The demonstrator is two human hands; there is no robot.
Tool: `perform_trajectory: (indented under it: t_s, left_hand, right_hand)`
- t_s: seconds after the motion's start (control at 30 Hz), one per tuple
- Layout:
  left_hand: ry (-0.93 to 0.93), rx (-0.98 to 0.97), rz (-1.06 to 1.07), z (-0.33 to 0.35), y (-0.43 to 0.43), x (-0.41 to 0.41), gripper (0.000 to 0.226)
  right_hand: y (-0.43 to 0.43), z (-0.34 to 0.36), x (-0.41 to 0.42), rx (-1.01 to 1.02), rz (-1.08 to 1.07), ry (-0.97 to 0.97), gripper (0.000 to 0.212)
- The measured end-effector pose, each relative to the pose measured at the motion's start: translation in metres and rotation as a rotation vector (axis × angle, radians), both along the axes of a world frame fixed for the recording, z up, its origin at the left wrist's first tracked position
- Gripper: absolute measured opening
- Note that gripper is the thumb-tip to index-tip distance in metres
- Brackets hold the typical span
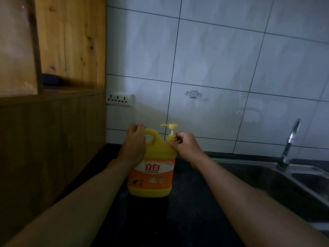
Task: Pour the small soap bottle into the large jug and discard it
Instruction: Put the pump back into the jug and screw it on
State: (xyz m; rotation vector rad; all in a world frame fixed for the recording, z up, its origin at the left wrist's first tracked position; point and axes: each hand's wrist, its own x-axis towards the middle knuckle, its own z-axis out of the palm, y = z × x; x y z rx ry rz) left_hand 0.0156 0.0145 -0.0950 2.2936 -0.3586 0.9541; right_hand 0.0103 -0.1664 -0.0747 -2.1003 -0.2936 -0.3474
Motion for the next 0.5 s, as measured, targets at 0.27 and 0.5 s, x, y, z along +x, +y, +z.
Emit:
perform_trajectory:
  t_s: [0.27,0.5]
  left_hand:
    - [-0.004,0.001,0.061,0.001,-0.002,-0.018,0.032]
    - [-0.071,0.050,0.064,0.015,-0.004,-0.046,0.022]
  right_hand:
    - [-0.004,0.005,-0.007,-0.008,-0.026,0.047,0.041]
    - [-0.010,0.016,-0.032,-0.045,-0.107,0.013,0.056]
